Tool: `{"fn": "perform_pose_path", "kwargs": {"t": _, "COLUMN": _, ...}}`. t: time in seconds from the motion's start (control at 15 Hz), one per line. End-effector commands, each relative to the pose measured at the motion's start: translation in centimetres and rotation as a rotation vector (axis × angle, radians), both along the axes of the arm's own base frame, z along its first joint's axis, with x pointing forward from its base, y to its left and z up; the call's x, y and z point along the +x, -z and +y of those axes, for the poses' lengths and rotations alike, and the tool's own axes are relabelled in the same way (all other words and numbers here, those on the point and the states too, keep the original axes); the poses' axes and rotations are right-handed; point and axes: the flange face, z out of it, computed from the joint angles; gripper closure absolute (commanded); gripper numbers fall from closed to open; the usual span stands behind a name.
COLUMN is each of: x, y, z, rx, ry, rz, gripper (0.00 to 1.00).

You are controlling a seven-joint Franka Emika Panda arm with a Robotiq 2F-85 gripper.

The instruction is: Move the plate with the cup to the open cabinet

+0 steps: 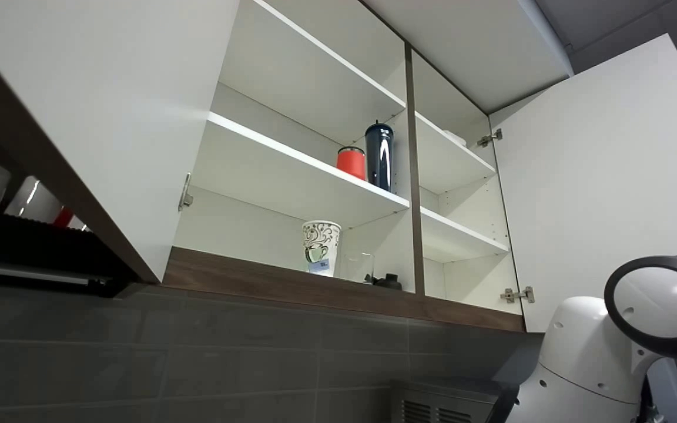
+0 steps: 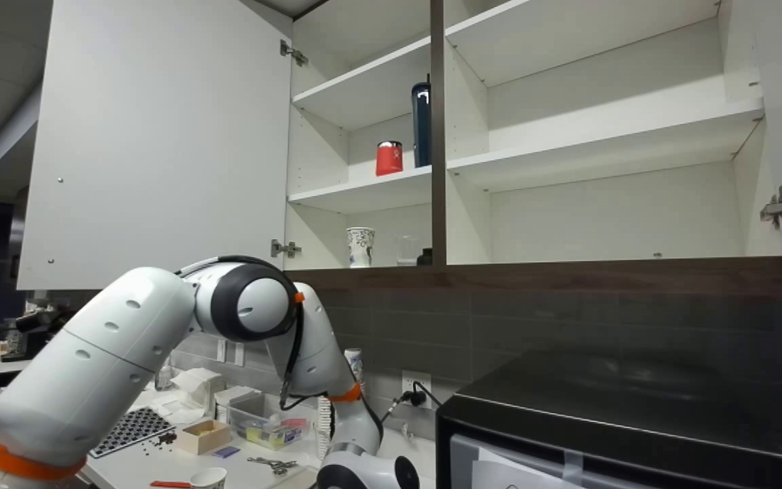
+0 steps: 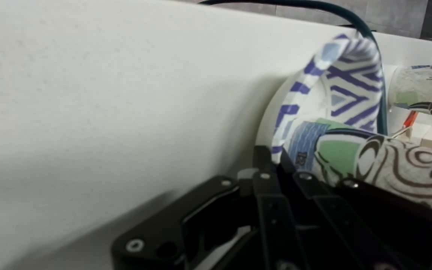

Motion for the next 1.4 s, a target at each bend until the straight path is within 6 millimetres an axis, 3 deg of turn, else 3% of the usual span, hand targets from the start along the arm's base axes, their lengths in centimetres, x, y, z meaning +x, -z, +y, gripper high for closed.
{"fn": "perform_pose_path", "kwargs": {"t": 0.0, "x": 0.7, "y": 0.6, "z": -0.4, "rx": 0.051, "ry": -0.045, "rz": -0.004, "gripper": 0.98}}
{"fn": "perform_pose_path", "kwargs": {"t": 0.6, "x": 0.8, "y": -2.3, "z": -0.6, "rx": 0.016, "ry": -0.116, "rz": -0.113, "gripper": 0.99}}
{"fn": "perform_pose_path", "kwargs": {"t": 0.8, "x": 0.6, "y": -4.5, "z": -0.5, "rx": 0.008, "ry": -0.115, "rz": -0.149, "gripper": 0.99}}
{"fn": "perform_pose_path", "kwargs": {"t": 1.27, "x": -1.5, "y": -12.3, "z": 1.6, "rx": 0.006, "ry": -0.078, "rz": -0.154, "gripper": 0.99}}
{"fn": "perform_pose_path", "kwargs": {"t": 1.33, "x": 0.4, "y": -9.9, "z": 0.6, "rx": 0.013, "ry": -0.086, "rz": -0.169, "gripper": 0.97}}
